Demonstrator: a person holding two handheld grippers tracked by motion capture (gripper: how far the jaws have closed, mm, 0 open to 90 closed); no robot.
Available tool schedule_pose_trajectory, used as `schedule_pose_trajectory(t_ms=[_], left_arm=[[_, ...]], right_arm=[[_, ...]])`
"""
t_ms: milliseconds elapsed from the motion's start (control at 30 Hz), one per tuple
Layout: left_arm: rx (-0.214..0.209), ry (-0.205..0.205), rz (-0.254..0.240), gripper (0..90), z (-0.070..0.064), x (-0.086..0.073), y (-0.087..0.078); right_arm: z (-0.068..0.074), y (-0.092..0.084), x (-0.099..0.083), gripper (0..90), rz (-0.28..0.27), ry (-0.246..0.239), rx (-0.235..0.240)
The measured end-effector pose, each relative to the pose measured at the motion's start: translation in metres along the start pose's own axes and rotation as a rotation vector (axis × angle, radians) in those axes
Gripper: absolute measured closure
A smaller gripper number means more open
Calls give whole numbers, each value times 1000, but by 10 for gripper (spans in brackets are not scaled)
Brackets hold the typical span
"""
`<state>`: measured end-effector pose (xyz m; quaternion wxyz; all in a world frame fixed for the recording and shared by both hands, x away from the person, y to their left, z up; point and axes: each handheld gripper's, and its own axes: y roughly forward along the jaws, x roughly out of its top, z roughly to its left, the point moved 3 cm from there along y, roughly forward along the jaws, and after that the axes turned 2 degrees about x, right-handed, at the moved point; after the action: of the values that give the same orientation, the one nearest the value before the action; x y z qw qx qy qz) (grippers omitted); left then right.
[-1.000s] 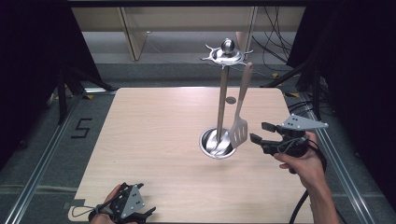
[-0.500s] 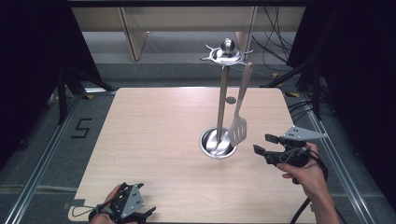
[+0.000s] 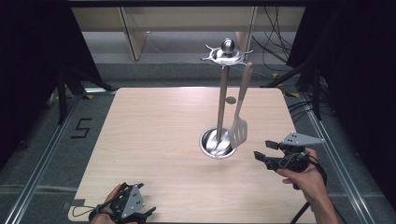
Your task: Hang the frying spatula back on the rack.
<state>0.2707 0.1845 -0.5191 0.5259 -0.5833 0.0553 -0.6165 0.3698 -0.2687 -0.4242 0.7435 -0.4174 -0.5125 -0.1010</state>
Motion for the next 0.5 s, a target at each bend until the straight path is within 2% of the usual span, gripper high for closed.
schedule_pose_trajectory(t_ms=[33, 67, 200, 233, 267, 300, 333, 367, 400, 500], left_arm=[[1, 3, -1, 157, 1, 0, -1], [-3, -5, -6, 156, 0, 0, 0], [-16, -13, -13, 157, -1, 1, 0], [-5, -3, -5, 157, 0, 1, 0], [-12, -9, -9, 156, 0, 1, 0], [0, 1, -5, 157, 0, 0, -1], [-1, 0, -5, 157, 0, 0, -1], [4, 0, -4, 157, 1, 0, -1], [3, 0, -5, 156, 1, 0, -1], [-17, -13, -14, 157, -1, 0, 0]], right_arm=[[-1, 0, 0, 348, -3, -8, -5], [0, 0, -1, 347, 5, 8, 2], [-3, 2, -3, 346, 13, -45, -15], [0, 2, -5, 345, 19, -8, -10], [0, 3, -5, 344, 11, -9, -5], [0, 2, -6, 344, 25, -12, 7], [2, 3, -7, 343, 24, 2, 15], [2, 4, -8, 342, 14, -1, 13], [2, 2, -10, 342, 34, 9, -8], [2, 2, -13, 339, 38, 6, 3]])
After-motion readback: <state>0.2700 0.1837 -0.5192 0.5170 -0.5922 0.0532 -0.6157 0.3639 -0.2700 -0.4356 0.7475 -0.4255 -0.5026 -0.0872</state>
